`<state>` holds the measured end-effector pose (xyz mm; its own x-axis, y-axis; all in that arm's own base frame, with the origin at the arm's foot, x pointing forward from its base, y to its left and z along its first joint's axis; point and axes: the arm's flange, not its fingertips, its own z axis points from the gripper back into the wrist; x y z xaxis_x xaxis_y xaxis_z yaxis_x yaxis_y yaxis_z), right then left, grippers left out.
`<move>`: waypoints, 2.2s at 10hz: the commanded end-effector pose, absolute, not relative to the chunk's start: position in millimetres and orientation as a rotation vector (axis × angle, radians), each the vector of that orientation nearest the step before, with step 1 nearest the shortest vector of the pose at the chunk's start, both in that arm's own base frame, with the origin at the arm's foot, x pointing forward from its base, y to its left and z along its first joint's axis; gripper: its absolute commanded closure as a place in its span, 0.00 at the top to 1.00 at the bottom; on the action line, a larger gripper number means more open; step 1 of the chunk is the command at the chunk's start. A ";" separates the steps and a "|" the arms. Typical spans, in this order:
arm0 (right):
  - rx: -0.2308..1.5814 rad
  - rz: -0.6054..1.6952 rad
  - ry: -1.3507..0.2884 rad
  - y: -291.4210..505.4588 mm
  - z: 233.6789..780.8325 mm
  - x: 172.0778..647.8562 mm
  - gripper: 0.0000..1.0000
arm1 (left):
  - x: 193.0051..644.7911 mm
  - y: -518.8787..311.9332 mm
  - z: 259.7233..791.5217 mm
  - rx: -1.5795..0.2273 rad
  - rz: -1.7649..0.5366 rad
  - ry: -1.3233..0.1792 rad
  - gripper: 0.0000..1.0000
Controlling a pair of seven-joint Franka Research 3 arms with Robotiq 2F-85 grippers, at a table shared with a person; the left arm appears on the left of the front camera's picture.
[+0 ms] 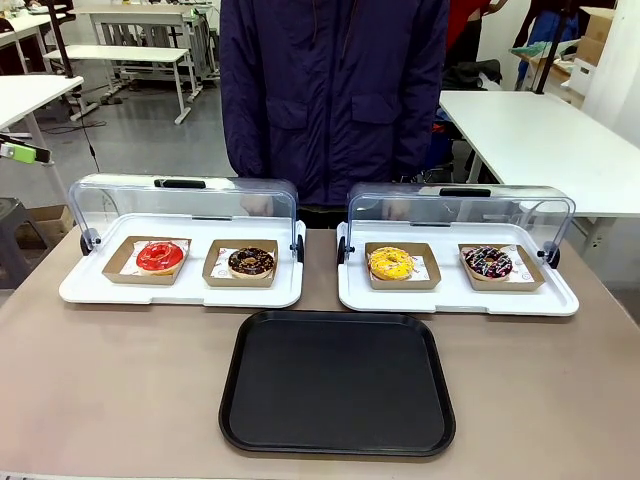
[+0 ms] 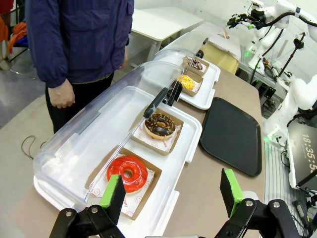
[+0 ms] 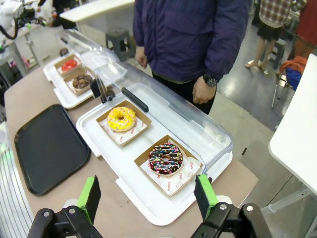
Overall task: Move the first donut from the left to the tray.
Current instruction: Pick up the Paper togo box containing the Donut indicated by the person and place it on the Handle tray.
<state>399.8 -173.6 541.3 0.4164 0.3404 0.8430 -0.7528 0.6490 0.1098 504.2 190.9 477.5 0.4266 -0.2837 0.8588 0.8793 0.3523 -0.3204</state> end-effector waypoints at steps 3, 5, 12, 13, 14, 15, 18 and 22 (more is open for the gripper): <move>0.528 0.738 -0.936 -171.5 538.1 400.8 1.00 | 500.5 188.2 478.7 -0.891 -0.862 -0.785 1.00; 0.528 0.738 -0.936 -171.5 538.1 400.8 1.00 | 500.5 188.2 478.7 -0.891 -0.862 -0.785 1.00; 0.528 0.738 -0.936 -171.5 538.1 400.8 1.00 | 500.5 188.2 478.7 -0.891 -0.862 -0.785 1.00; 0.528 0.738 -0.936 -171.5 538.1 400.8 1.00 | 500.5 188.2 478.7 -0.891 -0.862 -0.785 1.00; 0.528 0.738 -0.936 -171.5 538.1 400.8 1.00 | 500.5 188.2 478.7 -0.891 -0.862 -0.785 1.00; 0.528 0.738 -0.936 -171.5 538.1 400.8 1.00 | 500.5 188.2 478.7 -0.891 -0.862 -0.785 1.00; 0.528 0.738 -0.936 -171.5 538.1 400.8 1.00 | 500.5 188.2 478.7 -0.891 -0.862 -0.785 1.00; 0.528 0.738 -0.936 -171.5 538.1 400.8 1.00 | 500.5 188.2 478.7 -0.891 -0.862 -0.785 1.00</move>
<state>399.8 -173.6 541.3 0.4164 0.3405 0.8430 -0.7529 0.6490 0.1097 504.2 190.9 477.5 0.4266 -0.2837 0.8588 0.8793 0.3523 -0.3204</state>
